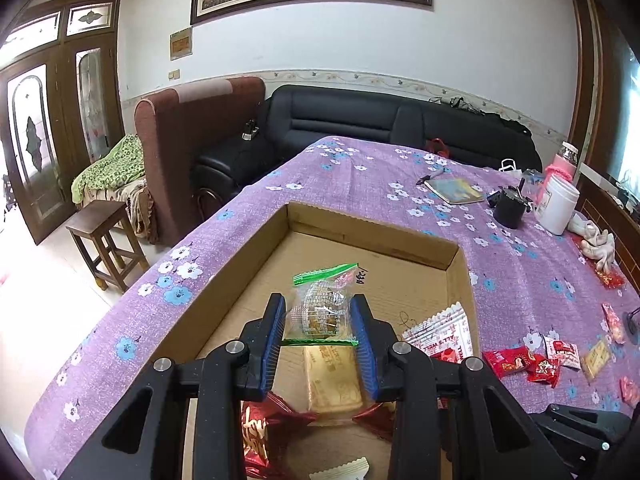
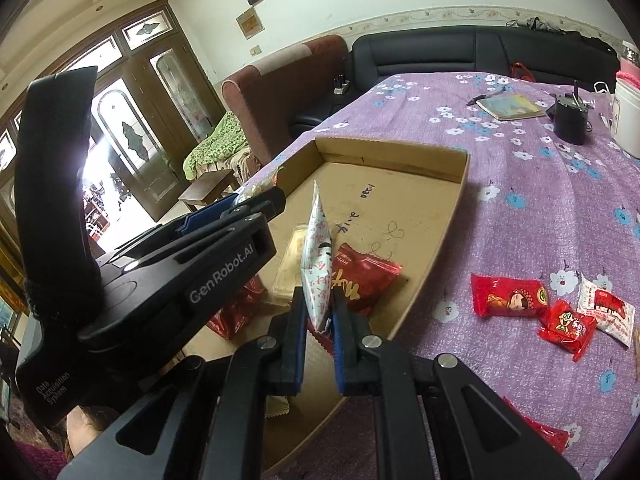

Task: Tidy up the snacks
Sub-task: 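Open the left gripper to drop the pastry bag into the box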

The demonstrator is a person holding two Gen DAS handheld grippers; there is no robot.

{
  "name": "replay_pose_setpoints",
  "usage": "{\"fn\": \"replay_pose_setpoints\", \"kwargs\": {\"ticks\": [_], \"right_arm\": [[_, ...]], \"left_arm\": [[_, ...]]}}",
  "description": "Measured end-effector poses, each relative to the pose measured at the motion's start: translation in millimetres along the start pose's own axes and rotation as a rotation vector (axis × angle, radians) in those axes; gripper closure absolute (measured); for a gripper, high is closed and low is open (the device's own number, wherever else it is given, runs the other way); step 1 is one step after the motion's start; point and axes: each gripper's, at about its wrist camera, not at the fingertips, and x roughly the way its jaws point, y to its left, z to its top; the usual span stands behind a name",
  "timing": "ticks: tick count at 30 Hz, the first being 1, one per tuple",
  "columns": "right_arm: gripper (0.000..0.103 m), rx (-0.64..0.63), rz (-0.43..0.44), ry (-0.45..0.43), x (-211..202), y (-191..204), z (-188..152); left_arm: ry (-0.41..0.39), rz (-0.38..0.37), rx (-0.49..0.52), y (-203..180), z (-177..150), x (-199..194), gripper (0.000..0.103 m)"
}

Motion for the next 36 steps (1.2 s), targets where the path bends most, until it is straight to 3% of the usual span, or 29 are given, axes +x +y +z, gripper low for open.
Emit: {"fn": "replay_pose_setpoints", "kwargs": {"ticks": [20, 36], "right_arm": [[0.092, -0.020, -0.005, 0.030, 5.7, 6.3, -7.7], [0.092, -0.164, -0.123, 0.021, 6.3, 30.9, -21.3]], "left_arm": [[0.009, -0.008, -0.011, 0.8, -0.8, 1.5, 0.067], [0.012, 0.001, -0.008, 0.3, -2.7, 2.9, 0.067]]}}
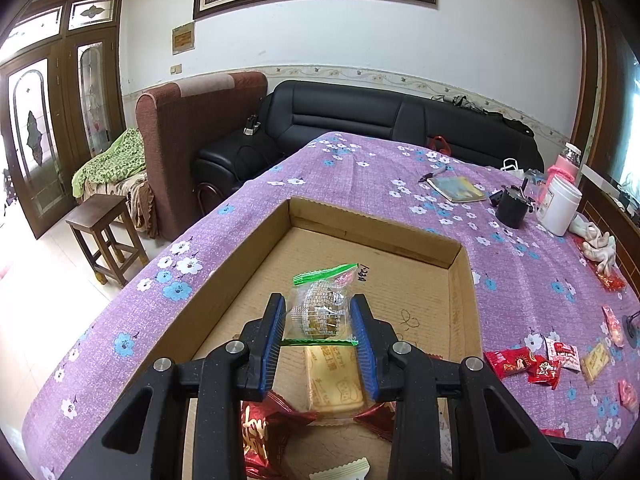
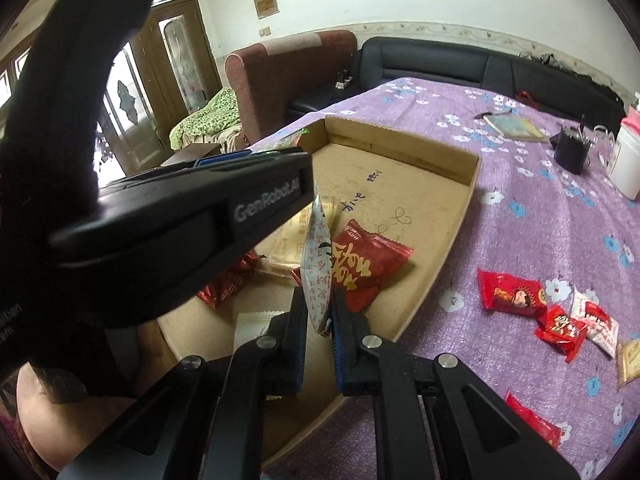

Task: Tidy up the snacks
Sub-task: 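Open the left gripper to drop the pastry bag into the box, then open the right gripper to drop the white floral packet into the box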

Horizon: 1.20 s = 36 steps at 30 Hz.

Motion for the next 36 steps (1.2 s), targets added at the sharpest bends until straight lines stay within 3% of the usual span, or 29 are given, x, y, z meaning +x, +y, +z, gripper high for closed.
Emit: {"fn": "replay_pose_setpoints", "kwargs": {"ticks": [21, 36], "right_arm": [[0.092, -0.072, -0.049, -0.015, -8.3, 21.7, -5.8], [0.084, -0.066, -0.046, -0.024, -13.0, 17.6, -6.5]], "left_arm": [[-0.006, 0.004, 0.005, -0.8, -0.6, 0.0, 0.067], [-0.013, 0.015, 0.014, -1.2, -0.7, -2.8, 0.067]]}}
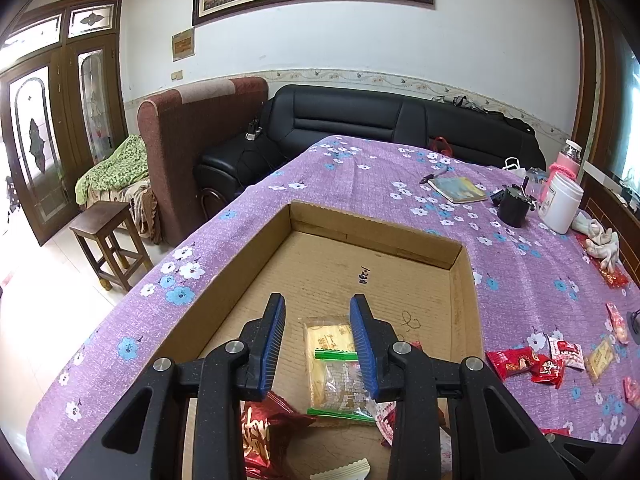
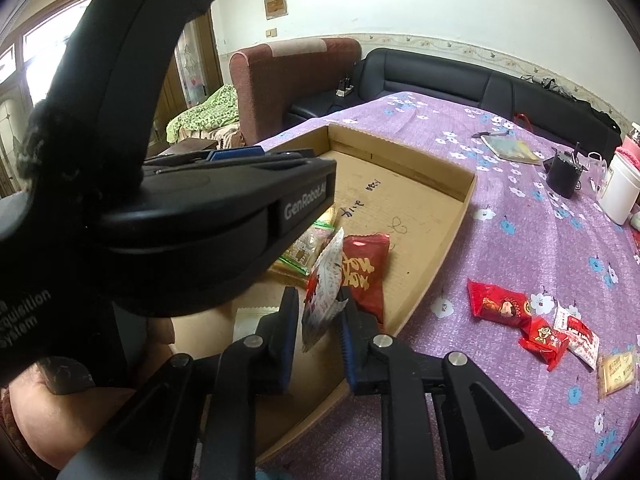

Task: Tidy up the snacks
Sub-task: 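Open the right gripper to drop the white floral packet into the box, then move both open grippers back to the remaining snack pile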

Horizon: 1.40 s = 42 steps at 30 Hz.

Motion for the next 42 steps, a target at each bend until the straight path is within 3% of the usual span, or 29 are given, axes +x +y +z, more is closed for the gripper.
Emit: {"fn": "replay_pose_setpoints", "kwargs": {"ticks": [4, 9, 29, 37, 42], "right_arm": [[0.071, 0.009, -0.005, -0.015, -3.7, -3.0, 0.5], [0.071, 0.013, -0.006, -0.027, -7.5, -4.9, 1.3], [0.070, 0.022, -0.015, -0.039, -13.7, -5.2, 2.5], [0.065, 0.077, -0.021, -0.067, -28.8, -20.4, 4.0], [0.065, 0.135, -0.036, -0.106, -49.8, -43.7, 3.4]], "left_arm": [[-0.001, 0.002, -0.002, 0.1, 0.5, -1.0, 0.066], [-0.013, 0.007, 0.000, -0.9, 0.9, -3.4, 0.054], [-0.022, 0.017, 0.006, -3.0, 1.7, -4.9, 0.054], [-0.027, 0.015, 0.002, -1.2, 1.5, -5.3, 0.054], [-0.042, 0.016, -0.004, -1.0, 2.0, -7.6, 0.045]]}}
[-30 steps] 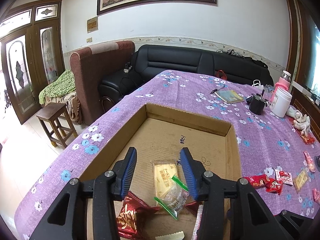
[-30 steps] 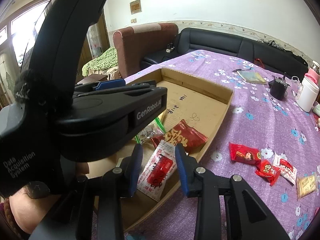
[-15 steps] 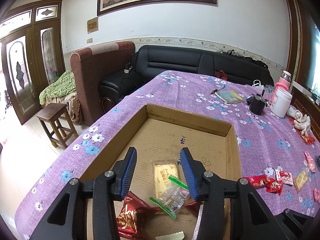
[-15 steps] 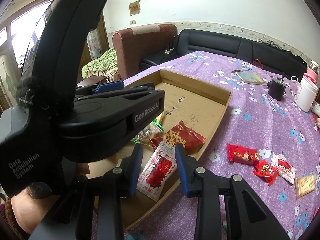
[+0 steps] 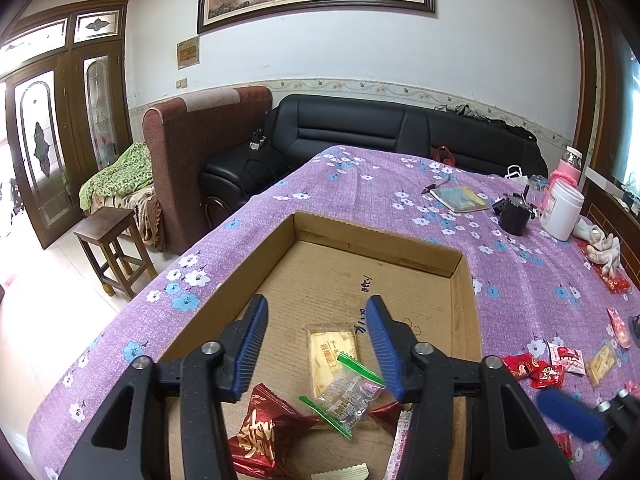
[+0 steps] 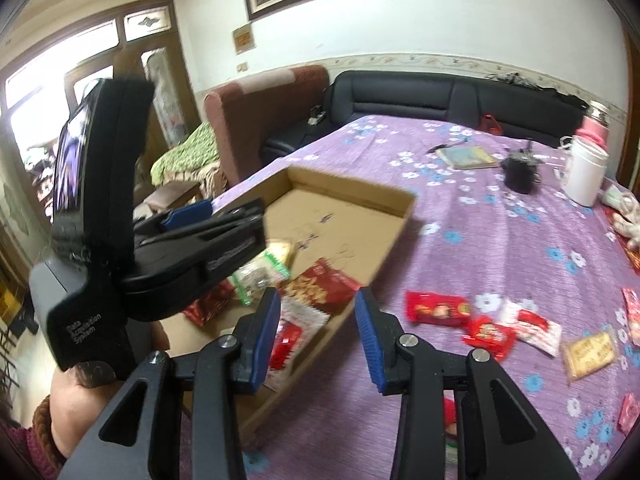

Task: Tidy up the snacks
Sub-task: 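Move both open grippers back to the remaining snack pile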

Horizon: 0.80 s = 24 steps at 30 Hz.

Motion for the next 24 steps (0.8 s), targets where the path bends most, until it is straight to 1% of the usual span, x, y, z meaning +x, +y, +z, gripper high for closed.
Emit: {"fn": "replay_pose_setpoints", "kwargs": {"ticks": [3, 4, 8, 9, 11, 14, 15, 17, 18, 19, 21, 23, 24], "right_arm": [[0.065, 0.058, 0.014, -0.010, -12.6, -22.6, 0.5], [0.065, 0.099, 0.031, -0.010, -18.9, -36.6, -1.0], [0.065, 0.239, 0.043, -0.022, -38.0, -84.8, -10.9], [0.065, 0.292, 0.050, -0.034, -44.7, -101.4, -15.8], [0.065, 0.363, 0.033, -0.061, -56.5, -127.1, -25.1], [0.065, 0.426, -0.026, -0.092, -75.5, -158.9, -39.6], [0.065, 0.444, -0.042, -0.106, -81.4, -166.6, -44.7], [0.065, 0.477, -0.067, -0.122, -92.1, -184.4, -55.0], [0.065, 0.488, -0.059, -0.121, -94.7, -190.5, -58.4], [0.065, 0.494, -0.045, -0.119, -98.1, -197.1, -62.2], [0.065, 0.480, -0.067, -0.132, -101.9, -202.0, -65.5], [0.066, 0.467, -0.109, -0.149, -101.5, -207.3, -67.1], [0.066, 0.462, -0.117, -0.154, -100.8, -208.1, -67.2]], "left_arm": [[-0.010, 0.003, 0.000, -1.2, 0.5, -1.0, 0.045], [-0.011, 0.002, 0.001, -2.0, 0.6, -1.4, 0.045], [-0.020, -0.001, 0.005, -4.3, 0.5, -3.2, 0.045], [-0.019, -0.011, 0.002, -5.0, 0.6, -5.0, 0.045], [-0.028, -0.037, -0.008, -7.4, 1.0, -12.5, 0.045], [-0.062, -0.047, 0.034, -19.5, 0.7, -30.1, 0.044], [-0.066, -0.067, 0.065, -28.2, 0.1, -37.6, 0.037], [-0.058, -0.112, 0.112, -42.4, -2.5, -46.1, 0.029], [-0.048, -0.140, 0.146, -52.2, -5.9, -50.3, 0.029], [-0.044, -0.152, 0.167, -58.3, -8.0, -53.0, 0.029], [-0.033, -0.196, 0.233, -76.9, -16.5, -60.4, 0.029], [0.009, -0.283, 0.299, -94.9, -24.8, -64.3, 0.029], [0.066, -0.362, 0.350, -106.5, -32.0, -65.7, 0.029]]}}
